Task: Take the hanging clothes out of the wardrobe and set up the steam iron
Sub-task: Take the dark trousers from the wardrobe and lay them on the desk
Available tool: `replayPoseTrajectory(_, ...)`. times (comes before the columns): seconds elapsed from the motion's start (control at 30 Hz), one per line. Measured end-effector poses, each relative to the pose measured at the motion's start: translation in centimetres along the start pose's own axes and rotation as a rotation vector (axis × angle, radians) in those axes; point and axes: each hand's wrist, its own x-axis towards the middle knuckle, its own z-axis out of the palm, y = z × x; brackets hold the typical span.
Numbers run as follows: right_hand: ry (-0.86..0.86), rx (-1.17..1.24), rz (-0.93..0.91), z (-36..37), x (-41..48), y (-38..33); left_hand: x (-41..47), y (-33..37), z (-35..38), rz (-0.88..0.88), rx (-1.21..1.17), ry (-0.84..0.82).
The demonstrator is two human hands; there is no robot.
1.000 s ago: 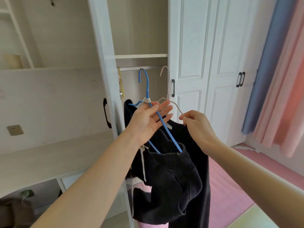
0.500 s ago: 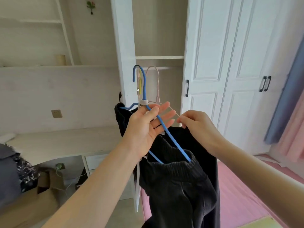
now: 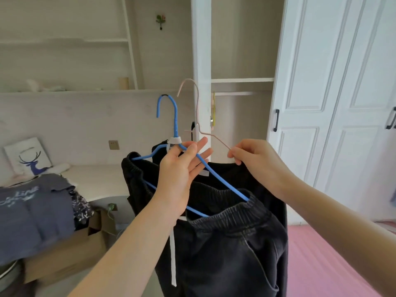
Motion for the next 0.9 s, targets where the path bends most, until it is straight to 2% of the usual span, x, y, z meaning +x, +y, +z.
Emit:
replayPoseTrajectory(0.4, -0.122, -0.021, -0.171, 10.7, 2.2, -8.0, -0.9, 6.4, -11.6, 0.153, 0.192, 0.193)
replayPoseTrajectory(0.6, -0.199, -0.021, -0.239, 17.3, 2.0, -10.4, -1.2, 8.0, -16.3, 0.167, 0.168, 0.266)
replayPoseTrajectory(0.9, -0.347, 0.032, -0.169, 26.5, -0.4, -9.6, -3.0, 8.3, -24.3, 0.153, 0.215, 0.412)
